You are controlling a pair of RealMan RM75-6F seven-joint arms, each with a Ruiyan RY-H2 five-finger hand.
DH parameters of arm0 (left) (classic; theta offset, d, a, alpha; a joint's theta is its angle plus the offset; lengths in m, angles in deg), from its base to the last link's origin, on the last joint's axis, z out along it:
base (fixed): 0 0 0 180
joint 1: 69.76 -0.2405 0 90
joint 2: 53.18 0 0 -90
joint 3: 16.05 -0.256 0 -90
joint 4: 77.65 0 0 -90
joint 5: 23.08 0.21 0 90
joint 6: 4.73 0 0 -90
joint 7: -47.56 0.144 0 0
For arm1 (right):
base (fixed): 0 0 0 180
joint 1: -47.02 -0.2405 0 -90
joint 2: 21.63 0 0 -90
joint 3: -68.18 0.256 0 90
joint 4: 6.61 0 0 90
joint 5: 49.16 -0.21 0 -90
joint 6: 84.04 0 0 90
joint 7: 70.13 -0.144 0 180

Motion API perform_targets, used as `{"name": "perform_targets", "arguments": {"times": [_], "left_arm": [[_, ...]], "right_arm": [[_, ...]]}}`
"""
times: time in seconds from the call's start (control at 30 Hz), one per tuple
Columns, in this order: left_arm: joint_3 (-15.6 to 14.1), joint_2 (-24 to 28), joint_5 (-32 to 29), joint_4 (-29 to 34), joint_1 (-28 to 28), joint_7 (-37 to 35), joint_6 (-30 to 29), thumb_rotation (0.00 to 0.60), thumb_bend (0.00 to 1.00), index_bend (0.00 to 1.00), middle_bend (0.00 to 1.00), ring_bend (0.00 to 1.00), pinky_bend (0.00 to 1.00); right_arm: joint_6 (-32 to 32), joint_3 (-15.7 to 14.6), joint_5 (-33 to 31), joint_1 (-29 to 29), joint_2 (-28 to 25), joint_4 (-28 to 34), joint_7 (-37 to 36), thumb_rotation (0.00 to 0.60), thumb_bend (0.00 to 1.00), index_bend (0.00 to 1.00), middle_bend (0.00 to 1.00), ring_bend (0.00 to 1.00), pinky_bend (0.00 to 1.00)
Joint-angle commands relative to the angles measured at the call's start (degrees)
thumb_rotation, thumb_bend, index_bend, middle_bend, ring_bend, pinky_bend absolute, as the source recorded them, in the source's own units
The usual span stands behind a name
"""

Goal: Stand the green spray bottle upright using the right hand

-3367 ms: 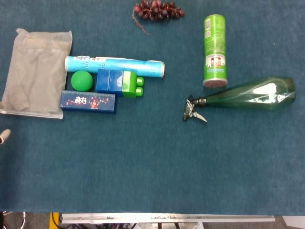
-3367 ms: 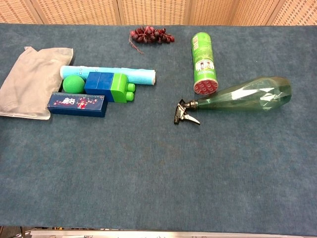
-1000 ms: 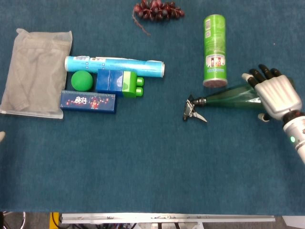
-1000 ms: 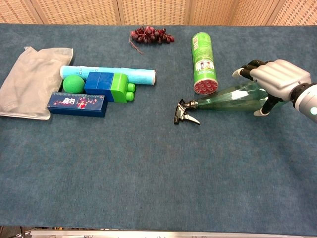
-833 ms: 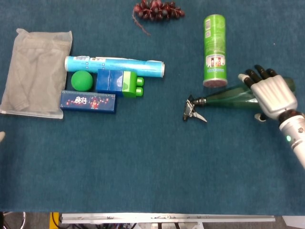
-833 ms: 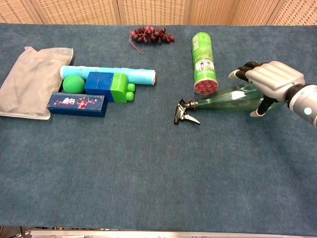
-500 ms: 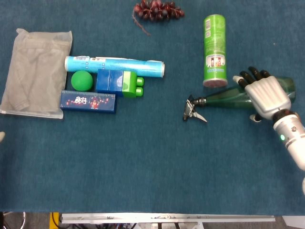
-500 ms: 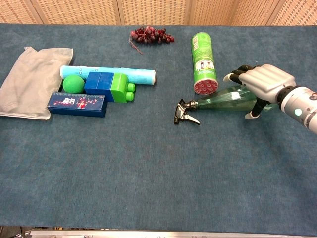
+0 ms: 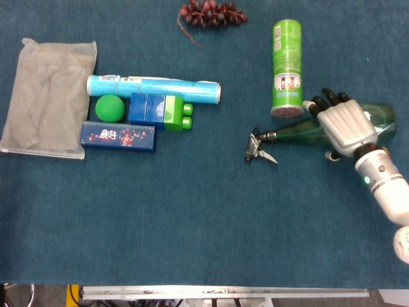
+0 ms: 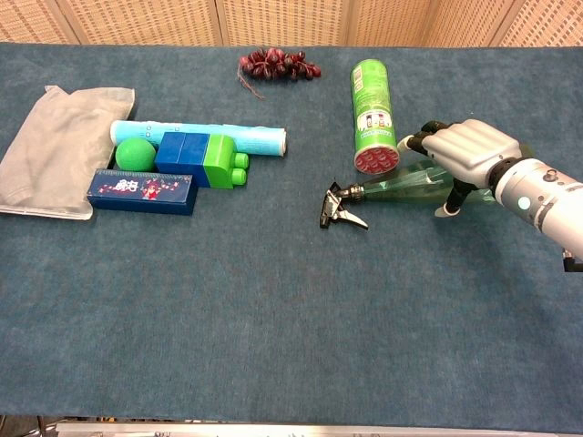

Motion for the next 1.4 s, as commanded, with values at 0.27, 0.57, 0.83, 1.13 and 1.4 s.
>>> {"name": "perform_targets", "arguments": {"times": [0.27,0.57,0.83,1.13,1.4], "left_arm": [[0.00,0.37,-0.21,0.37,-0.08,-0.10,0.16,0.600,0.02,0.41,0.12,0.09,0.35],[-0.01,0.52,-0.20,0.52,-0.11,-0.10,0.24,0.600,0.02,0.41,0.12,0.09,0.35],[-0.02,0.53,-0.26,0.59,-0.14,0.03,0.33,0.600,0.02,0.41,0.12,0.09,0.35],[0.01,0.62,-0.40,0.60,-0.16,-0.03,0.43,0.600,0.02,0.41,0.12,0.09,0.35],[0.08,0.66,-0.54,0.61,-0.18,-0.07,0.46,0.600,0.02,0.41,0.12,0.09,0.35]], "right_arm": [[-0.06,-0.22,-0.29,-0.69,1.10,-1.48,-1.00,0.600,0.06,0.21,0.25,0.10,0.23],[-0.98,-0.76,-0.03,-0.64,1.24,-1.72,-1.53,0.600,0.07,0.27,0.31,0.17,0.25],[-1.50,-0.97,0.88,-0.53,1.51,-2.39,-2.43,0.600,0.10,0.38,0.40,0.28,0.31],[-2.15,-1.22,2.16,-0.11,1.72,-3.09,-3.53,0.600,0.11,0.49,0.51,0.39,0.38],[-5.45,-1.73,8.14,2.36,-1.52,0.47,-8.58,0.600,0.11,0.49,0.52,0.40,0.38]]}}
